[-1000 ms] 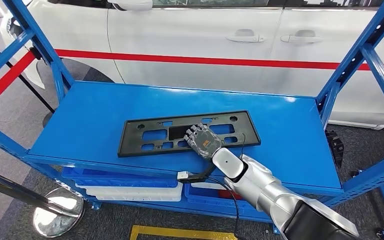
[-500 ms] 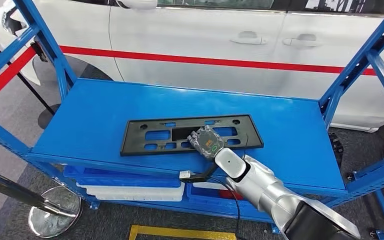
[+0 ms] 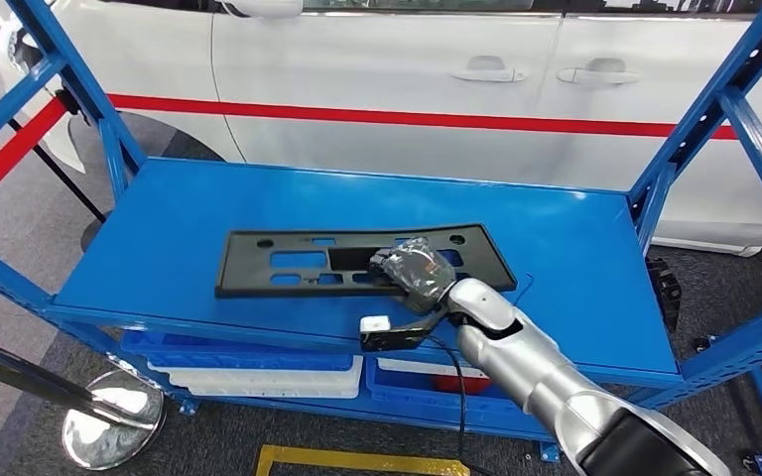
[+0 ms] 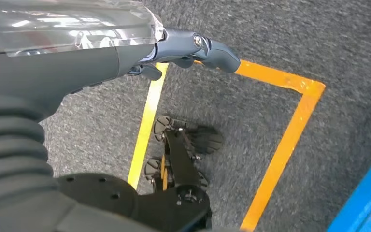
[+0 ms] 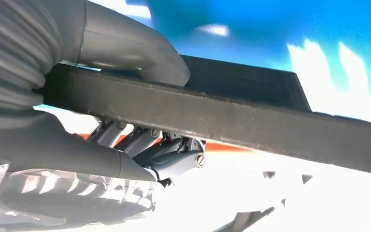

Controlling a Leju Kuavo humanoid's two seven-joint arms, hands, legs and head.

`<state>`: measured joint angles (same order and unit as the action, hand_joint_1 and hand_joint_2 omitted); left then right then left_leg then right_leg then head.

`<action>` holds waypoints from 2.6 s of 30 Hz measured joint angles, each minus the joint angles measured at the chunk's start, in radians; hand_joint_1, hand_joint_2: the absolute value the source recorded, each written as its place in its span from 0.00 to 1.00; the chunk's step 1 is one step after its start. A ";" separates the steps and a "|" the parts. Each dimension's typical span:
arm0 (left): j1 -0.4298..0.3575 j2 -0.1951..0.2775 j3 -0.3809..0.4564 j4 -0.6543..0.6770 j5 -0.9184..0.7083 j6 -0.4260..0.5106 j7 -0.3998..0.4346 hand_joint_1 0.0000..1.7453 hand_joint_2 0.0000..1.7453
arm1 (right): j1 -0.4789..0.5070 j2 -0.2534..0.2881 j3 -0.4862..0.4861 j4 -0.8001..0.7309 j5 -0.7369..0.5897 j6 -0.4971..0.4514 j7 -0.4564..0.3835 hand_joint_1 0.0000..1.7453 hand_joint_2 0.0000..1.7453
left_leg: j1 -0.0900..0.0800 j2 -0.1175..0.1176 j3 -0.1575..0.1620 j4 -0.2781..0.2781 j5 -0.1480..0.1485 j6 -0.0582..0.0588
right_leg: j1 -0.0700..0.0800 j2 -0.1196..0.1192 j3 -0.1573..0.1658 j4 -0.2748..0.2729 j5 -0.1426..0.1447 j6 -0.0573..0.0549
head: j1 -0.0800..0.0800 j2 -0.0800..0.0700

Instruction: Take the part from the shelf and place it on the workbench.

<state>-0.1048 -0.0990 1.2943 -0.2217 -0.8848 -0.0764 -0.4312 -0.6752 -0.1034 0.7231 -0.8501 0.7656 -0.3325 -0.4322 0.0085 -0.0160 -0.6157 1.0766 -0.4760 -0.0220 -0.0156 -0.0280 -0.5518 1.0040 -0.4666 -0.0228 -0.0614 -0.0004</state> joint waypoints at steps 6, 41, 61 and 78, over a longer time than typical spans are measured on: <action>0.002 0.003 0.011 0.000 0.053 0.004 -0.023 0.00 1.00 | 0.185 -0.203 -0.144 -0.493 -0.709 0.336 -0.229 1.00 1.00 | 0.005 0.004 -0.059 0.150 -0.048 -0.015 | 0.001 -0.014 0.008 0.001 -0.007 -0.001 | 0.000 0.000; -0.004 0.044 0.033 0.000 0.077 -0.030 -0.095 0.00 1.00 | 0.398 -0.244 -0.106 -1.192 -1.024 0.606 -0.253 1.00 1.00 | -0.007 0.005 0.124 -0.077 -0.040 0.015 | 0.001 0.026 -0.083 0.023 0.062 0.020 | 0.000 0.000; -0.003 0.044 0.031 0.000 0.077 0.005 -0.073 0.00 1.00 | 0.387 -0.243 -0.140 -1.178 -1.047 0.698 -0.264 1.00 1.00 | -0.009 0.053 -0.026 0.002 0.007 0.006 | -0.001 -0.008 0.011 0.011 -0.022 0.002 | 0.000 0.000; -0.003 0.041 0.031 0.000 0.079 0.008 -0.069 0.00 1.00 | 0.382 -0.241 -0.188 -1.149 -1.065 0.734 -0.265 1.00 1.00 | -0.008 0.021 0.103 -0.104 0.013 0.060 | 0.000 0.020 -0.141 0.149 -0.057 0.045 | 0.000 0.000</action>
<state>-0.1079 -0.0584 1.3249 -0.2220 -0.8054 -0.0679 -0.5004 -0.2935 -0.3444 0.5353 -1.9993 -0.2994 0.4013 -0.6972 0.0009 0.0055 -0.5126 0.9721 -0.4629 0.0381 -0.0157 -0.0083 -0.6923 1.1529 -0.5238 0.0220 -0.0610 -0.0004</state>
